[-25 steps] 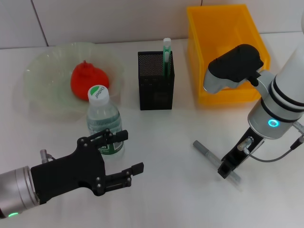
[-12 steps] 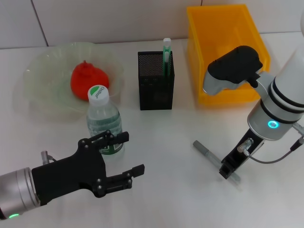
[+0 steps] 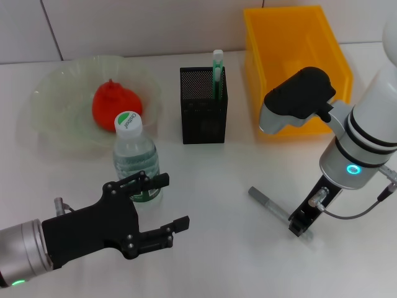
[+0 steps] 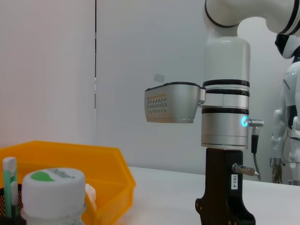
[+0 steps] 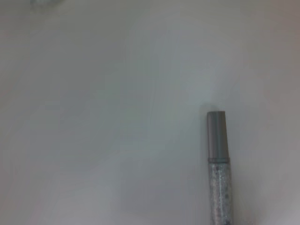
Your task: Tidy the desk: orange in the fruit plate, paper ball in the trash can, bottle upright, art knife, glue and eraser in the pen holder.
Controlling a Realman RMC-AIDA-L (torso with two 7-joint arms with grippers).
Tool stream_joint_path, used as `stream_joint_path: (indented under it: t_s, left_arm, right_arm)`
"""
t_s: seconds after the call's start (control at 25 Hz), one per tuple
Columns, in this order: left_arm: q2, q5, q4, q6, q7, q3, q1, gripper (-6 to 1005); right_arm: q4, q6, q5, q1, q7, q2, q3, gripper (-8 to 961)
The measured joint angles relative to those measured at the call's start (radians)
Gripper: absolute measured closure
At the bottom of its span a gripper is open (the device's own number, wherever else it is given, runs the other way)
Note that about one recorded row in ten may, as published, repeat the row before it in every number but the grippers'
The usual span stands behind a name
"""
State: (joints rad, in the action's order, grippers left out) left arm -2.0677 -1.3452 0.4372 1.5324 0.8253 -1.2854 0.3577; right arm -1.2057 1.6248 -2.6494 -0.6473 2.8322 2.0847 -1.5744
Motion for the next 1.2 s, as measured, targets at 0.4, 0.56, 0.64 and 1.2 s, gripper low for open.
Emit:
stream_joint_path:
  t_s: [0.4, 0.56, 0.64, 1.2]
  left_arm:
    - [0.001, 0.0, 0.0, 0.0, 0.0, 0.001, 0.0, 204]
    - [0.002, 0.0, 0.001, -0.001, -0.001, 0.004, 0.003, 204]
    - [0.002, 0.0, 0.002, -0.001, -0.001, 0.005, 0.006, 204]
    - [-0.003, 0.006, 0.002, 0.026, -0.001, 0.002, 0.012, 204]
  right_arm:
    - [-0.161, 0.048, -0.073, 0.035, -0.033, -0.011, 0.021, 809]
    - [-0.367, 0.106, -0.22, 0.066, -0.111, -0.007, 0.048, 811]
    - [-0.457, 0.121, -0.262, 0.076, -0.158, -0.008, 0.05, 812]
    - [-0.666, 0.116, -0.273, 0.095, -0.617, -0.017, 0.197, 814]
